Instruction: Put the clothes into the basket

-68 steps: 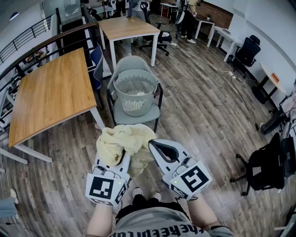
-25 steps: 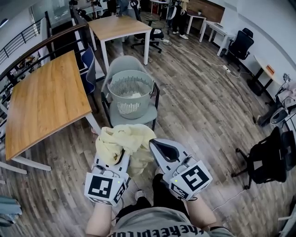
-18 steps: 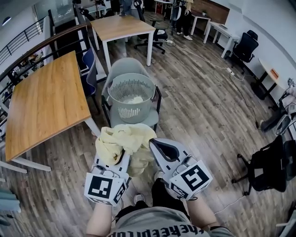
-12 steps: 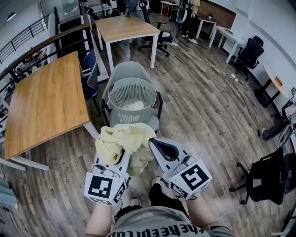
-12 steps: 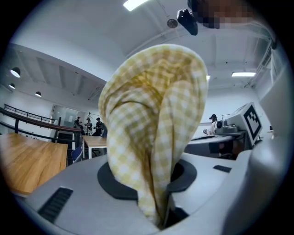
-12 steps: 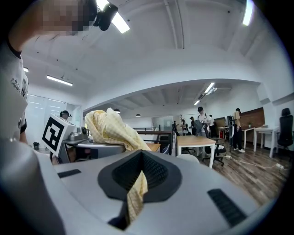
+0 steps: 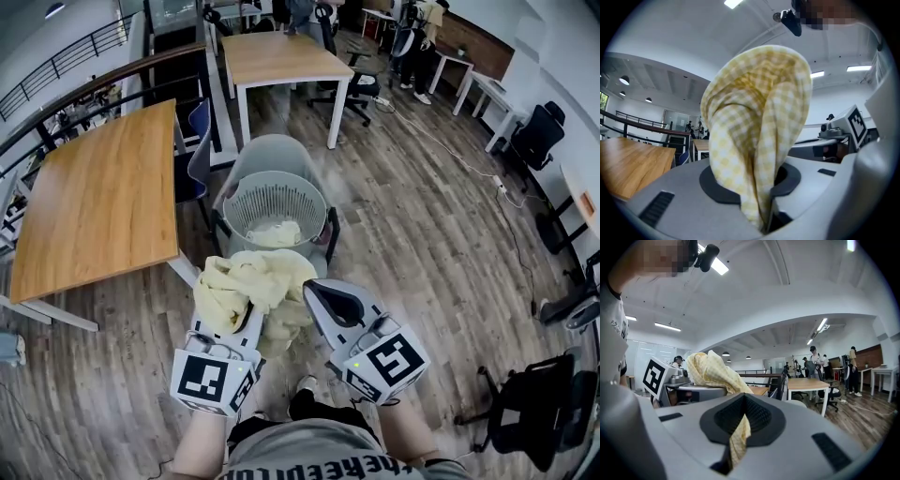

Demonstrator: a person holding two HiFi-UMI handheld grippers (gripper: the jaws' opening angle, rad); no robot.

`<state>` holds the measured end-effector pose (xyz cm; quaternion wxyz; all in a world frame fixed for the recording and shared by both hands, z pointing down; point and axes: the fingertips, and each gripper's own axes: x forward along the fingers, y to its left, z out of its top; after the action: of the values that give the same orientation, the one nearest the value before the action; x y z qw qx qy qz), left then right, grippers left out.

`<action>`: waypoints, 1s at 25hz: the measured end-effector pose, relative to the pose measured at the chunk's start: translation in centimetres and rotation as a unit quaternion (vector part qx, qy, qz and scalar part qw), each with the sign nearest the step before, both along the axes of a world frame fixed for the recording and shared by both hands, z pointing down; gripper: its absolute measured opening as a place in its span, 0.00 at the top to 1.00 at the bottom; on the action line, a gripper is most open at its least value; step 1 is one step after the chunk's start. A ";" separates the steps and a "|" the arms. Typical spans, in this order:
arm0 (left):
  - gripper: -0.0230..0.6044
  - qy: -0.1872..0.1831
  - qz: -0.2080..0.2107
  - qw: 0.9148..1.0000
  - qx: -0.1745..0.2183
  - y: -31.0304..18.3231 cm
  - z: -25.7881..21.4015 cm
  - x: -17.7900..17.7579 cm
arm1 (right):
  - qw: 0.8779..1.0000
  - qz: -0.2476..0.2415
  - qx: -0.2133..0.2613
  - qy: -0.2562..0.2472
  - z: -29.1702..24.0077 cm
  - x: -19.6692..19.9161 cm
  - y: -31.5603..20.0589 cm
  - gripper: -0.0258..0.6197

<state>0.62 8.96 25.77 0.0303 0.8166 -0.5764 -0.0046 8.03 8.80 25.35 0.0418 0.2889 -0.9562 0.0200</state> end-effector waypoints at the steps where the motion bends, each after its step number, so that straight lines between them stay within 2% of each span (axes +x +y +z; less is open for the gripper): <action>1: 0.78 0.000 -0.006 1.000 0.000 -0.6 0.1 0.1 | 1.000 -0.006 -0.001 0.000 0.1 0.1 -0.7 0.95; 8: 0.78 0.000 -0.040 0.999 -0.008 -3.2 0.4 1.4 | 0.999 -0.042 -0.010 -0.004 0.7 1.3 -3.8 0.95; 15: 0.78 0.000 -0.050 0.999 -0.017 -4.9 1.1 1.5 | 0.998 -0.050 -0.022 -0.010 1.5 1.4 -5.9 0.95; 25: 0.78 0.002 -0.016 1.000 -0.018 -8.4 1.1 -1.3 | 1.000 -0.009 -0.025 -0.012 1.6 -0.9 -8.7 0.95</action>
<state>-0.72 0.54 26.90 0.0465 0.8067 -0.5891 0.0038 7.11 0.06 26.90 0.0376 0.2785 -0.9586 0.0470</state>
